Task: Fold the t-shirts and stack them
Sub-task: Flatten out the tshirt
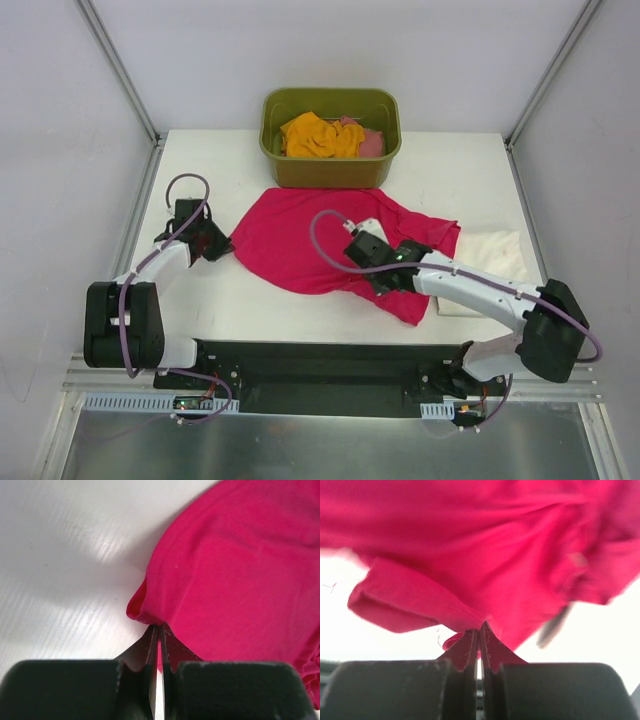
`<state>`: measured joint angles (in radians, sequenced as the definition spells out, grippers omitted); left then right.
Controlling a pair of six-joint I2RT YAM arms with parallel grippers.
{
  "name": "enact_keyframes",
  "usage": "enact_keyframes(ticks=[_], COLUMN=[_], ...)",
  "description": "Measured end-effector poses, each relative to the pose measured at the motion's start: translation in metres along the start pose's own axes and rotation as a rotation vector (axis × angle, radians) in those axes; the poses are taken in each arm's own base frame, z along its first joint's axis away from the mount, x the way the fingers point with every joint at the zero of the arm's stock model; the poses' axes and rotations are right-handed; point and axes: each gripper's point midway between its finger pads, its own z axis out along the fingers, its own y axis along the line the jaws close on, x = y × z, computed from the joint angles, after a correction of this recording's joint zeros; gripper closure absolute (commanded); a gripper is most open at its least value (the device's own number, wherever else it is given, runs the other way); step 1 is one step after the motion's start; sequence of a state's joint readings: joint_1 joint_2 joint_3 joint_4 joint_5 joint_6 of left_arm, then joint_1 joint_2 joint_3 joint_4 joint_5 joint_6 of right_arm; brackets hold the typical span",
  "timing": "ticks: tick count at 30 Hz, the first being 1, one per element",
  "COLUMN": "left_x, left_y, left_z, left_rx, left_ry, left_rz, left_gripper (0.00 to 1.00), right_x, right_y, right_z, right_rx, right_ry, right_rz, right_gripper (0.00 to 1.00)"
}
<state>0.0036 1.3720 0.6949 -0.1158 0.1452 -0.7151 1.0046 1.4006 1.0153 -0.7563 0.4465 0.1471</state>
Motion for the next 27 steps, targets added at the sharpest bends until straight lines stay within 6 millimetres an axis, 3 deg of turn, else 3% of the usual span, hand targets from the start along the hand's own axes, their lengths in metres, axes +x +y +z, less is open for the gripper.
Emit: enact_keyframes(ticks=[3, 5, 10, 13, 16, 21, 27], left_x=[-0.007, -0.019, -0.067, -0.098, -0.118, -0.124, -0.094], left_y=[-0.016, -0.037, -0.120, -0.172, -0.204, -0.219, -0.217], left_z=[-0.010, -0.022, -0.079, -0.145, -0.226, -0.368, -0.513], left_rx=[0.031, 0.068, 0.226, 0.359, 0.490, 0.706, 0.986], left_ry=[-0.038, -0.076, -0.244, -0.400, -0.554, -0.792, -0.963], left_rz=[0.028, 0.050, 0.119, 0.161, 0.187, 0.212, 0.290], left_gripper=[1.00, 1.00, 1.00, 1.00, 1.00, 1.00, 1.00], right_x=[-0.023, -0.047, -0.124, -0.148, -0.156, -0.148, -0.113], right_y=[-0.039, -0.060, -0.104, -0.139, -0.171, -0.204, -0.212], right_z=[-0.002, -0.014, -0.083, -0.143, -0.206, -0.312, -0.448], right_rx=[0.080, 0.131, 0.191, 0.240, 0.272, 0.192, -0.084], right_ry=[-0.052, -0.117, -0.392, -0.567, -0.726, -0.991, -1.351], right_rz=[0.057, 0.067, 0.124, 0.146, 0.158, 0.162, 0.100], right_gripper=[0.99, 0.99, 0.99, 0.99, 0.99, 0.99, 0.99])
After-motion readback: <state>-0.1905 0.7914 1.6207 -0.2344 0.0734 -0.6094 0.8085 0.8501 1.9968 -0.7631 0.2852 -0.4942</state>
